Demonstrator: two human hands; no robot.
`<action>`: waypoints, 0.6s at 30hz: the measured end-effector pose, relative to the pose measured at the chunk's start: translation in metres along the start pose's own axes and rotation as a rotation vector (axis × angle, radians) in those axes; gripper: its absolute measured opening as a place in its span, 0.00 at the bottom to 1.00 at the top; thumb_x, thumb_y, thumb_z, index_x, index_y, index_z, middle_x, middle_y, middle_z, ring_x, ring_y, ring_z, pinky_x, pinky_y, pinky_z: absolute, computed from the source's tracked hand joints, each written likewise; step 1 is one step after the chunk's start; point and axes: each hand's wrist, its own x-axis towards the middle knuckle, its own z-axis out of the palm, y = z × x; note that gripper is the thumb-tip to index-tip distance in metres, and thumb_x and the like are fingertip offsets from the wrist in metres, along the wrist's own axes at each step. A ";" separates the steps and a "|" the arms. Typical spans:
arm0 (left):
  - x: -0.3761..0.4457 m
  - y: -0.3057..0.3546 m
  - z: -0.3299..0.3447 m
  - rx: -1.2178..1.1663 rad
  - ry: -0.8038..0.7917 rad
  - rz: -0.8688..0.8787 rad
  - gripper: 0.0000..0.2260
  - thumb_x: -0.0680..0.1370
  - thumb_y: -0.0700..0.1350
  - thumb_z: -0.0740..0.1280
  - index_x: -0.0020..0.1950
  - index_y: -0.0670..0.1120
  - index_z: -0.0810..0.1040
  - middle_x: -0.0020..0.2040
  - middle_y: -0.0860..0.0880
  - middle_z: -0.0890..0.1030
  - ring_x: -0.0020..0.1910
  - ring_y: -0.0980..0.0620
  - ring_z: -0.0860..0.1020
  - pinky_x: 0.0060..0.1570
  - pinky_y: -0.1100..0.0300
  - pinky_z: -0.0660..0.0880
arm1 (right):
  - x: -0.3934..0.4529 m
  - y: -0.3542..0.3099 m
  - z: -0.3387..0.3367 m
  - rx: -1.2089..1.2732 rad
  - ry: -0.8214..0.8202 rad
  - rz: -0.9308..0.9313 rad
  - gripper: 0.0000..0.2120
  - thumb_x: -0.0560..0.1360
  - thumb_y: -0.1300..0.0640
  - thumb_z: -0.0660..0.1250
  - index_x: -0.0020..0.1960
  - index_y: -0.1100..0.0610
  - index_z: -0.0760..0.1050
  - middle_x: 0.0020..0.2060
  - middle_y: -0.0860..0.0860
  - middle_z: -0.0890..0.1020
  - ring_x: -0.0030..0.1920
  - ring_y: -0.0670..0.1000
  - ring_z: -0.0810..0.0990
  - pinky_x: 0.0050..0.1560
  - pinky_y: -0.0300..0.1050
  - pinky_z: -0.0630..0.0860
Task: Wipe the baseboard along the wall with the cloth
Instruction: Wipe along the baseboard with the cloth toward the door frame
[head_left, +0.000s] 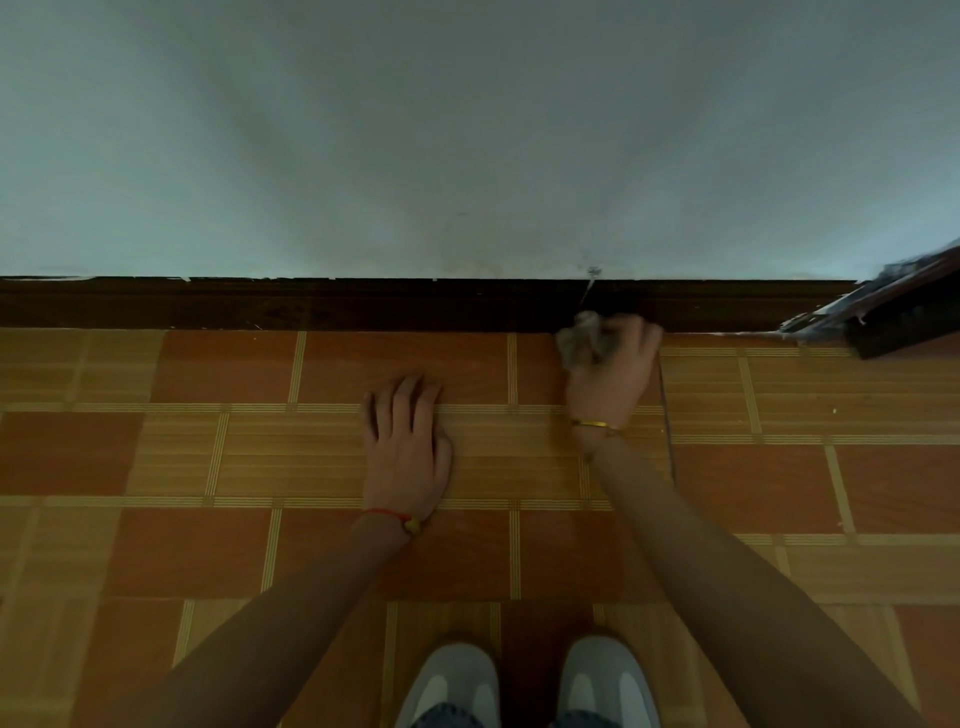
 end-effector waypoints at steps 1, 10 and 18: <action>0.000 0.000 0.000 0.004 -0.002 0.000 0.22 0.79 0.47 0.56 0.72 0.44 0.72 0.71 0.42 0.71 0.72 0.40 0.68 0.75 0.36 0.57 | 0.005 0.008 -0.007 -0.018 0.010 0.045 0.14 0.67 0.68 0.70 0.51 0.62 0.72 0.55 0.58 0.72 0.49 0.51 0.74 0.46 0.44 0.76; 0.000 0.002 0.000 0.002 0.007 -0.005 0.22 0.79 0.47 0.56 0.71 0.43 0.72 0.71 0.42 0.72 0.71 0.40 0.68 0.75 0.37 0.56 | -0.019 -0.006 0.015 -0.020 -0.290 -0.234 0.15 0.69 0.69 0.68 0.54 0.62 0.73 0.53 0.58 0.73 0.47 0.53 0.75 0.42 0.40 0.71; 0.000 0.005 0.002 0.023 0.002 -0.018 0.22 0.78 0.47 0.56 0.71 0.44 0.72 0.70 0.42 0.72 0.70 0.39 0.69 0.74 0.36 0.58 | 0.025 0.033 -0.034 -0.077 -0.037 0.035 0.15 0.68 0.71 0.67 0.53 0.64 0.71 0.57 0.59 0.71 0.50 0.49 0.71 0.47 0.32 0.65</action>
